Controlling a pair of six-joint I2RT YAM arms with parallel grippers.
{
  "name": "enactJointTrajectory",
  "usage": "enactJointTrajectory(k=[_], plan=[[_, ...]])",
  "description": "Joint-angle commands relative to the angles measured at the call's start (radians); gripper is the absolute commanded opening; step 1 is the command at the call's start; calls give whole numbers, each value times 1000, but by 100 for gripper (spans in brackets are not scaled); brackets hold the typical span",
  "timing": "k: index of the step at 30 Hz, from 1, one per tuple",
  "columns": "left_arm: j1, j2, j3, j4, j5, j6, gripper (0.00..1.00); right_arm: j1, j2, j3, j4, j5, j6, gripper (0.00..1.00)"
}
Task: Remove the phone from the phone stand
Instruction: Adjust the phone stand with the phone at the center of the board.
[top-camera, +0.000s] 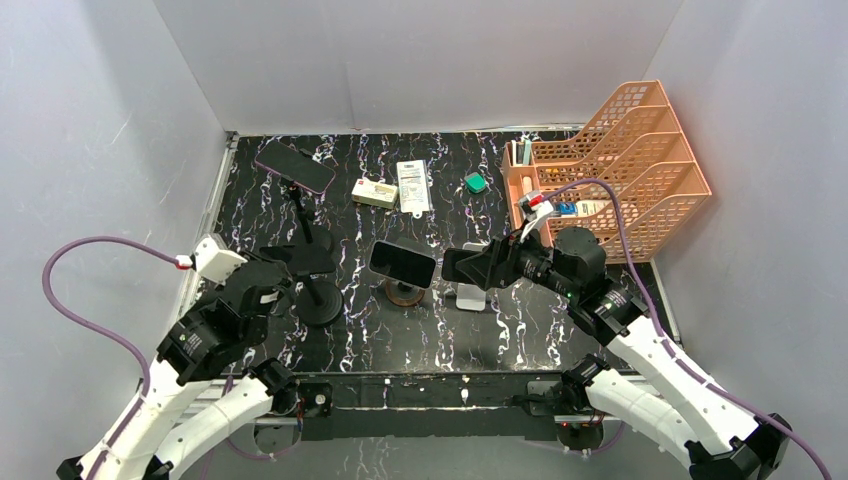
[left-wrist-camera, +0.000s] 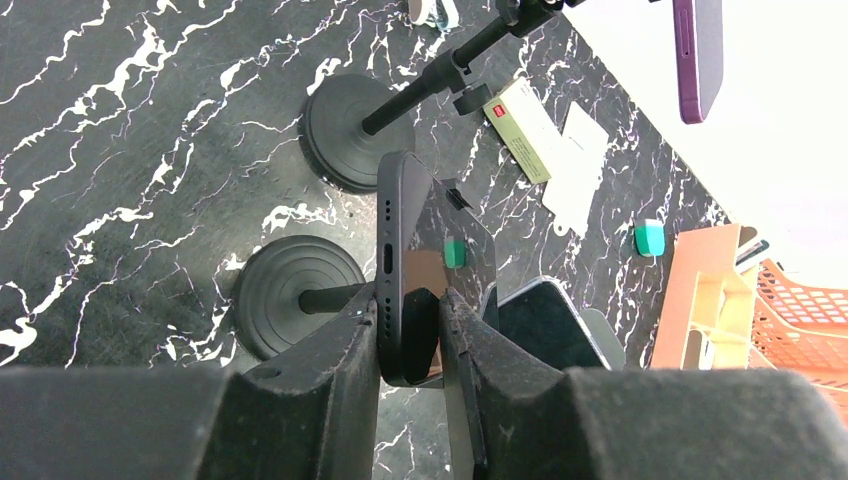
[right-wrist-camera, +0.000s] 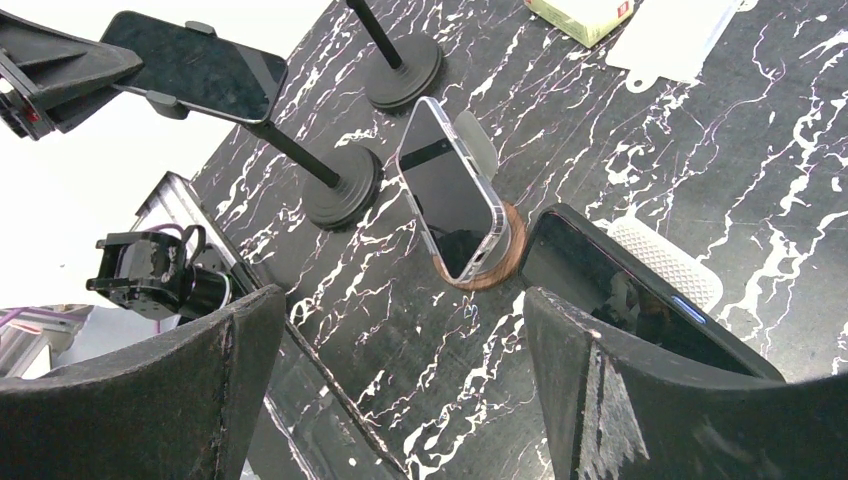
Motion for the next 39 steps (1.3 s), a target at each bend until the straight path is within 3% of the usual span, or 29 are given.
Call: enactJointTrajectory(k=[1, 7, 14, 30, 39], plan=[[-2, -17, 6, -30, -39, 10, 12, 2, 4, 19, 35, -19, 9, 96], [-2, -55, -1, -2, -24, 24, 0, 3, 10, 18, 37, -20, 15, 96], [-2, -83, -8, 64, 11, 68, 0, 2, 19, 10, 38, -20, 19, 96], [-2, -73, -68, 254, 256, 212, 0, 2, 35, 71, -80, 47, -66, 96], [-2, -52, 2, 197, 301, 246, 0, 3, 27, 76, -90, 47, -74, 96]])
